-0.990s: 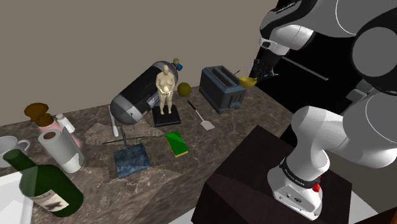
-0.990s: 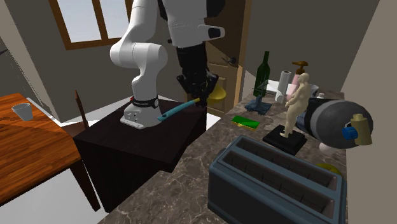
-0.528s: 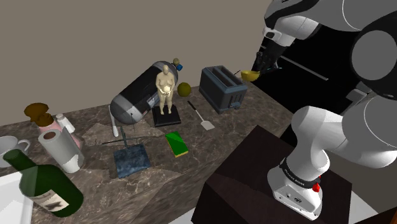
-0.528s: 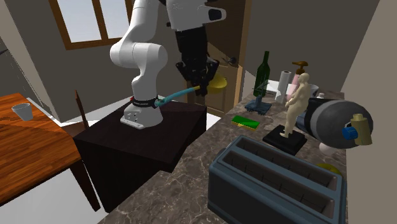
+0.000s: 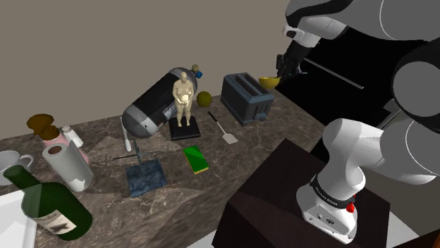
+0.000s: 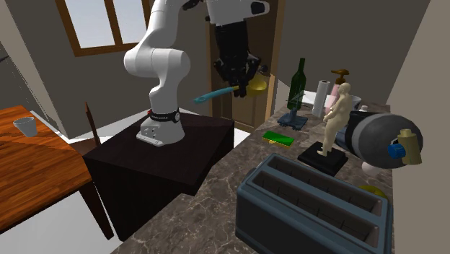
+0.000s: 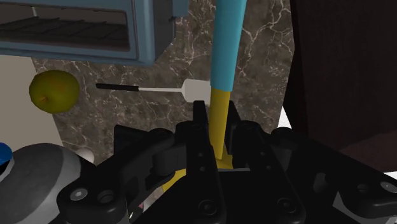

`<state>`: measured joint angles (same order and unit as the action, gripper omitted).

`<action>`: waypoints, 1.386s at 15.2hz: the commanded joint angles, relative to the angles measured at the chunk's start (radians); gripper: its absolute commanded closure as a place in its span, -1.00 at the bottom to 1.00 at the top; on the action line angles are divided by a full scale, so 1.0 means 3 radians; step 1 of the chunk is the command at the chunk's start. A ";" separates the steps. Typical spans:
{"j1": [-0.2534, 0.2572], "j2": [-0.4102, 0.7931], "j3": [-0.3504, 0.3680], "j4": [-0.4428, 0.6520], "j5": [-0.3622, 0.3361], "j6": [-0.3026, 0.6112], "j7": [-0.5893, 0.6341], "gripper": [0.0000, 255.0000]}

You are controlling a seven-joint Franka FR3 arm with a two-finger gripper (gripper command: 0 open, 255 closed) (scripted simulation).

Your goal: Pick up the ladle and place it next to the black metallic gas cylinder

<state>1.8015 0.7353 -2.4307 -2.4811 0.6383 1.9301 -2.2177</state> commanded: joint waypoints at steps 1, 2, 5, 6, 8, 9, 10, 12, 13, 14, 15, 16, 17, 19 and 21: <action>0.0126 0.0141 0.0059 -0.0041 0.0090 -0.0057 0.0140 1.00; 0.0182 0.0195 0.0098 -0.0048 0.0132 -0.0078 0.0215 1.00; 0.0342 0.0338 0.0226 -0.0046 0.0255 -0.0135 0.0447 1.00; 0.0392 0.0378 0.0271 -0.0038 0.0294 -0.0152 0.0528 1.00; 0.0484 0.0447 0.0368 -0.0009 0.0370 -0.0183 0.0690 1.00; 0.0525 0.0477 0.0418 0.0012 0.0407 -0.0197 0.0772 1.00; 0.0564 0.0503 0.0471 0.0036 0.0443 -0.0210 0.0855 1.00; 0.0633 0.0545 0.0579 0.0096 0.0512 -0.0233 0.1021 1.00; 0.0662 0.0563 0.0636 0.0132 0.0545 -0.0243 0.1104 1.00; 0.0687 0.0577 0.0694 0.0171 0.0577 -0.0252 0.1187 1.00; 0.0709 0.0589 0.0753 0.0214 0.0608 -0.0261 0.1270 1.00; 0.0727 0.0597 0.0814 0.0261 0.0637 -0.0268 0.1354 1.00; 0.0742 0.0604 0.0875 0.0311 0.0666 -0.0275 0.1436 1.00; 0.0755 0.0609 0.0982 0.0346 0.0723 -0.0246 0.1527 1.00; 0.0756 0.0606 0.1043 0.0283 0.0772 -0.0171 0.1508 1.00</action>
<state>2.0285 0.9183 -2.1301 -2.3905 0.8614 1.8681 -1.7673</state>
